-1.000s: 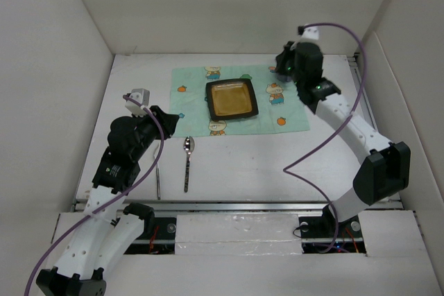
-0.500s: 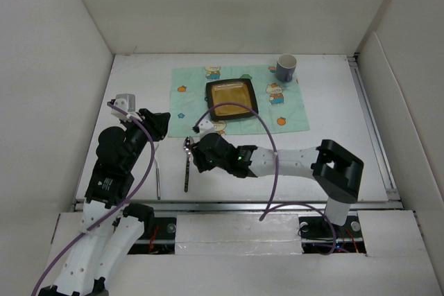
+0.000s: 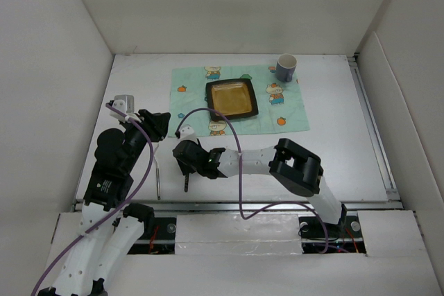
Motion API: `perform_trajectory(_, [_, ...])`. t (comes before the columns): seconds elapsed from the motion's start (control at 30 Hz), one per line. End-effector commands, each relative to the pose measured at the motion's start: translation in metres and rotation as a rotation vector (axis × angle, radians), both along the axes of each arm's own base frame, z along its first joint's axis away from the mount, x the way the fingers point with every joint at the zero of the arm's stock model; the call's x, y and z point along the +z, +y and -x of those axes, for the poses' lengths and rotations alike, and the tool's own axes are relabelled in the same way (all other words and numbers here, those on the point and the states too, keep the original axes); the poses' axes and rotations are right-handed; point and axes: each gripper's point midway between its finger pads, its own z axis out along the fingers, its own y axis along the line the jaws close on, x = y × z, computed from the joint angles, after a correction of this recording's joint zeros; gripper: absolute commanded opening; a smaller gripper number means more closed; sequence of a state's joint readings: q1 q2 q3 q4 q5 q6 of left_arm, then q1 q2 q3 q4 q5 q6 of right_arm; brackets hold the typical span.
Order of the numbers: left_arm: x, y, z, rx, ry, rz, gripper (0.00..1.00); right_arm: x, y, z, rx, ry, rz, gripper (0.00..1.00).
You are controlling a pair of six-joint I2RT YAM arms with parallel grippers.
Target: Set the dinner table for one person
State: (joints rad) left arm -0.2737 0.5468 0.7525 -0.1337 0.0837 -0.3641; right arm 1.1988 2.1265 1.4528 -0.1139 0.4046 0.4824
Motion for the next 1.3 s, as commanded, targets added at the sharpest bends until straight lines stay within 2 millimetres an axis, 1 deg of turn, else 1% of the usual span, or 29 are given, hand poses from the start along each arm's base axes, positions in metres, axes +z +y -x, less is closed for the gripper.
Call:
perform_trajectory(0.0, [0.027,-0.003,0.004,-0.017,-0.072,0.017,0.32,0.006,0.009,-0.011,-0.055,-0.025,-0.006,0.56])
perform_trajectory(0.03, [0.029,-0.003,0.005,-0.015,-0.077,0.020,0.32,-0.006,0.004,-0.009,-0.060,-0.011,0.031,0.51])
perform_trajectory(0.07, [0.027,-0.002,0.004,-0.011,-0.074,0.017,0.32,-0.008,0.001,-0.009,-0.075,-0.003,0.037,0.41])
perform_trajectory(0.17, [0.027,-0.003,0.003,-0.014,-0.068,0.014,0.32,-0.012,-0.018,0.000,-0.099,-0.011,0.054,0.27])
perform_trajectory(0.2, [0.027,-0.003,0.004,-0.020,-0.073,0.018,0.32,-0.027,-0.044,0.008,-0.112,0.004,0.095,0.25])
perform_trajectory(0.27, [0.027,-0.003,0.004,-0.019,-0.074,0.018,0.32,-0.019,-0.049,0.010,-0.119,0.000,0.084,0.22])
perform_trajectory(0.3, [0.028,-0.003,0.004,-0.018,-0.072,0.017,0.32,-0.019,-0.054,0.016,-0.124,0.004,0.083,0.09])
perform_trajectory(0.33, [0.027,-0.004,0.003,-0.018,-0.069,0.016,0.32,-0.026,-0.067,0.021,-0.125,0.016,0.102,0.03])
perform_trajectory(0.47, [0.025,-0.006,0.003,-0.032,-0.066,0.016,0.32,0.001,-0.079,0.024,-0.146,-0.007,0.018,0.00])
perform_trajectory(0.5, [0.024,-0.005,0.002,-0.026,-0.064,0.013,0.32,0.030,-0.081,0.020,-0.168,-0.044,-0.037,0.00])
perform_trajectory(0.53, [0.022,-0.005,0.001,-0.023,-0.056,0.013,0.32,0.043,-0.087,0.015,-0.187,-0.062,-0.057,0.00])
perform_trajectory(0.57, [0.020,-0.006,-0.001,-0.025,-0.046,0.010,0.32,0.051,-0.103,0.003,-0.220,-0.078,-0.060,0.00])
perform_trajectory(0.6, [0.017,-0.007,-0.001,-0.032,-0.039,0.009,0.32,0.079,-0.112,-0.005,-0.234,-0.103,-0.125,0.00])
perform_trajectory(0.63, [0.018,-0.008,-0.001,-0.037,-0.045,0.010,0.32,0.090,-0.120,-0.015,-0.242,-0.119,-0.153,0.00])
perform_trajectory(0.67, [0.018,-0.009,0.000,-0.040,-0.046,0.012,0.32,0.091,-0.137,-0.025,-0.246,-0.135,-0.137,0.00])
perform_trajectory(0.7, [0.018,-0.008,-0.001,-0.037,-0.044,0.010,0.32,0.098,-0.163,-0.051,-0.312,-0.150,-0.144,0.00])
perform_trajectory(0.77, [0.016,-0.008,-0.004,-0.032,-0.034,0.007,0.32,0.117,-0.194,-0.075,-0.366,-0.180,-0.168,0.00])
perform_trajectory(0.8, [0.014,-0.009,-0.004,-0.040,-0.028,0.004,0.32,0.121,-0.220,-0.097,-0.407,-0.198,-0.153,0.00])
perform_trajectory(0.87, [0.016,-0.011,-0.002,-0.051,-0.037,0.010,0.32,0.130,-0.242,-0.123,-0.431,-0.237,-0.150,0.00])
perform_trajectory(0.9, [0.016,-0.011,-0.003,-0.048,-0.037,0.010,0.32,0.139,-0.244,-0.137,-0.417,-0.241,-0.170,0.00])
perform_trajectory(0.93, [0.016,-0.009,-0.003,-0.040,-0.037,0.010,0.32,0.139,-0.268,-0.158,-0.474,-0.242,-0.159,0.00])
perform_trajectory(1.0, [0.012,-0.009,-0.005,-0.035,-0.023,0.004,0.32,0.123,-0.276,-0.182,-0.442,-0.213,-0.116,0.00])
perform_trajectory(1.03, [0.012,-0.010,-0.005,-0.041,-0.022,0.004,0.32,0.135,-0.292,-0.206,-0.486,-0.224,-0.119,0.00])
perform_trajectory(1.07, [0.013,-0.011,-0.004,-0.046,-0.026,0.006,0.32,0.108,-0.299,-0.215,-0.483,-0.171,-0.053,0.00])
perform_trajectory(1.1, [0.013,-0.010,-0.004,-0.040,-0.029,0.006,0.32,0.103,-0.299,-0.225,-0.466,-0.159,-0.053,0.00])
perform_trajectory(1.13, [0.013,-0.009,-0.005,-0.035,-0.029,0.006,0.32,0.110,-0.300,-0.239,-0.462,-0.156,-0.058,0.00])
perform_trajectory(1.17, [0.012,-0.008,-0.006,-0.026,-0.025,0.004,0.32,0.106,-0.312,-0.249,-0.471,-0.147,-0.045,0.00])
perform_trajectory(1.2, [0.011,-0.008,-0.007,-0.028,-0.017,0.002,0.32,0.085,-0.314,-0.255,-0.467,-0.103,-0.020,0.00])
perform_trajectory(1.27, [0.010,-0.009,-0.006,-0.034,-0.018,0.000,0.32,0.084,-0.325,-0.270,-0.487,-0.098,-0.012,0.00])
